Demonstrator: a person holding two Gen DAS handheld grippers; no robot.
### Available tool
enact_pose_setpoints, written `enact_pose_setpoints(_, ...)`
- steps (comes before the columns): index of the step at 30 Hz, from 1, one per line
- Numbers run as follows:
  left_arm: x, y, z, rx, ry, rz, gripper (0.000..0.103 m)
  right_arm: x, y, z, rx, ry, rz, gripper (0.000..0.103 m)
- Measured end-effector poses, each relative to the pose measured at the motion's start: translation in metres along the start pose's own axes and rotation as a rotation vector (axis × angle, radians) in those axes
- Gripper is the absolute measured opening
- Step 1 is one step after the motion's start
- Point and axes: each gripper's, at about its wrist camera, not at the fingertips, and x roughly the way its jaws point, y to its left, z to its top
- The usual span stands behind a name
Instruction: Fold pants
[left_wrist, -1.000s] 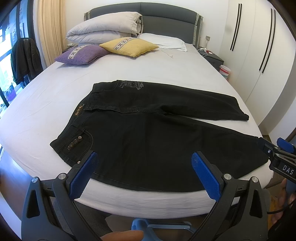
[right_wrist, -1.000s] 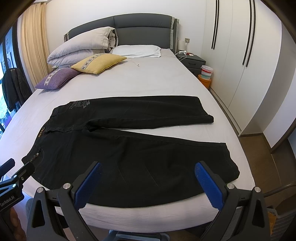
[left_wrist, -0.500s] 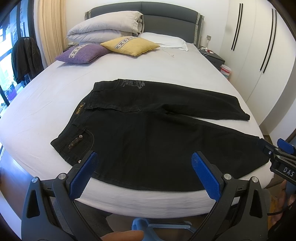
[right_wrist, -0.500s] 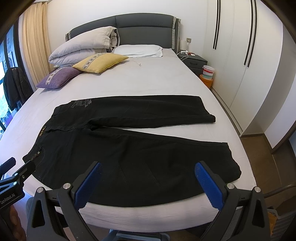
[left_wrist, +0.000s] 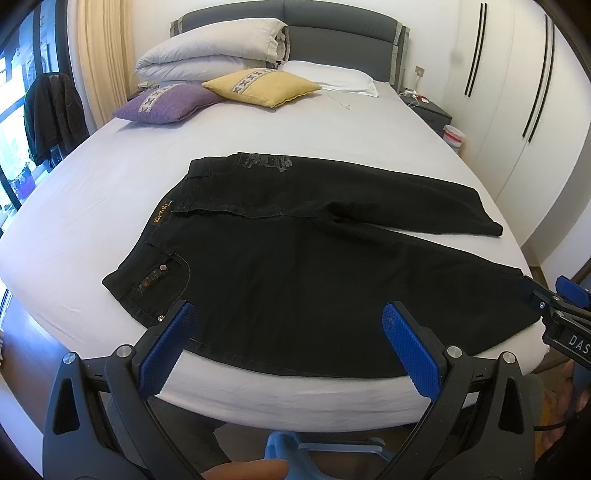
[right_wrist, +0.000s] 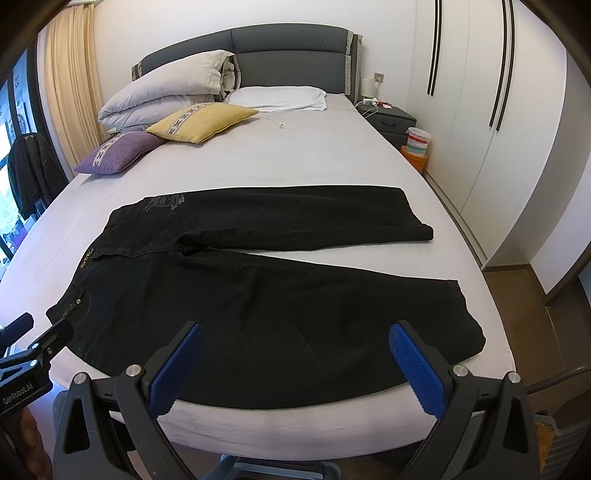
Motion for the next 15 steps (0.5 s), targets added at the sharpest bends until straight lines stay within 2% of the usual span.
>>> enact_pose_setpoints(15, 0.0032, 0.001, -0.0017, -0.001, 0.007, 0.001, 0.103, 0.0033, 0.0026, -0.0026, 0.0, 0.006, 0.024, 0.103)
